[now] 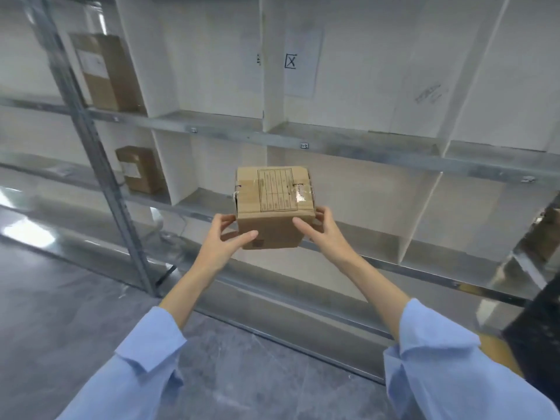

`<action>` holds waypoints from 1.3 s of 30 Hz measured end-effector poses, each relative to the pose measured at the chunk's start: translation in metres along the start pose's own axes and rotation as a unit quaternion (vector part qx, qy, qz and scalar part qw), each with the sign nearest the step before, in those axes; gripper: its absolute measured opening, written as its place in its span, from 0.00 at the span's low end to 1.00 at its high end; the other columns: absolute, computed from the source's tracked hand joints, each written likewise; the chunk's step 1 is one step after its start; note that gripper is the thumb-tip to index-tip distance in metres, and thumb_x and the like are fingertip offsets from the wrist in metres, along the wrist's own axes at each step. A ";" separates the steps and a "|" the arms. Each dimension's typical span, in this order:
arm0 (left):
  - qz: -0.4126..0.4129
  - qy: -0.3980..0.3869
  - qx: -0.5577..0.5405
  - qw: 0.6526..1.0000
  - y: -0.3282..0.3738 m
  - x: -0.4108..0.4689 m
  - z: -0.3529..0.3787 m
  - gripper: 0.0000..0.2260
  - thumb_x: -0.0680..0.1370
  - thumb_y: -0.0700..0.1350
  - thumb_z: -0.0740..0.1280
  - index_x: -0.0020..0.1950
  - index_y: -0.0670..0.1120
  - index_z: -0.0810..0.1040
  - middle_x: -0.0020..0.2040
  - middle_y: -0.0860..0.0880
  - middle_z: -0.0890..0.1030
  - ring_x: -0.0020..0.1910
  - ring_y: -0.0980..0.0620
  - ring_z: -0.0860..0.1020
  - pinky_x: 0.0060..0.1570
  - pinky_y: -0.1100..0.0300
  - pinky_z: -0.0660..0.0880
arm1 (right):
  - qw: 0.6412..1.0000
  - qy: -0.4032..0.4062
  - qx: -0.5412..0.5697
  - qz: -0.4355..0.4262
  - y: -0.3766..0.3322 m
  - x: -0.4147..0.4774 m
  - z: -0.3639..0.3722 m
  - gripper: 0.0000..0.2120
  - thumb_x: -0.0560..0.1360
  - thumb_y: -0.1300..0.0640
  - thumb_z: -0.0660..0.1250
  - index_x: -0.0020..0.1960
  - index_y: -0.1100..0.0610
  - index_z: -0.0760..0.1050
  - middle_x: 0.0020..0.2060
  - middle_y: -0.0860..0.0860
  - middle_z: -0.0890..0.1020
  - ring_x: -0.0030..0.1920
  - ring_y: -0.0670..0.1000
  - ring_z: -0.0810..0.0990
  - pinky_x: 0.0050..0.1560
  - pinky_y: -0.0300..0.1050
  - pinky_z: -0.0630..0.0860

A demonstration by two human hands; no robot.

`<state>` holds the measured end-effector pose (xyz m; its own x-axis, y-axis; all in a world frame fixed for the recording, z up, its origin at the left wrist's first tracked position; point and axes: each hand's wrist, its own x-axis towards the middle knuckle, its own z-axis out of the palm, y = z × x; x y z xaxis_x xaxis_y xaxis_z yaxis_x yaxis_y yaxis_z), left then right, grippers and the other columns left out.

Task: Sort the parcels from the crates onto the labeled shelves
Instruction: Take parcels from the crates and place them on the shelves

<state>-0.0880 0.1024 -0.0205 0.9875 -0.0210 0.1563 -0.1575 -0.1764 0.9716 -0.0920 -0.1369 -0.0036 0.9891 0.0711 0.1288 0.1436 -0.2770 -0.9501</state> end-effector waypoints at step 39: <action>0.051 0.135 -0.016 0.989 -0.044 -0.047 -0.234 0.38 0.64 0.57 0.77 0.72 0.57 0.65 0.70 0.60 0.71 0.68 0.63 0.70 0.68 0.52 0.70 | 0.971 -0.227 -0.004 -0.080 -0.057 0.057 0.223 0.43 0.74 0.50 0.73 0.79 0.40 0.49 0.73 0.37 0.61 0.70 0.36 0.62 0.65 0.42 0.65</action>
<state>-0.1293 0.3415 -0.0295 0.9289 0.2278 0.2921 -0.2611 -0.1566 0.9525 -0.0511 0.0967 -0.0056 0.8384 0.5280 0.1351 0.2969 -0.2345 -0.9257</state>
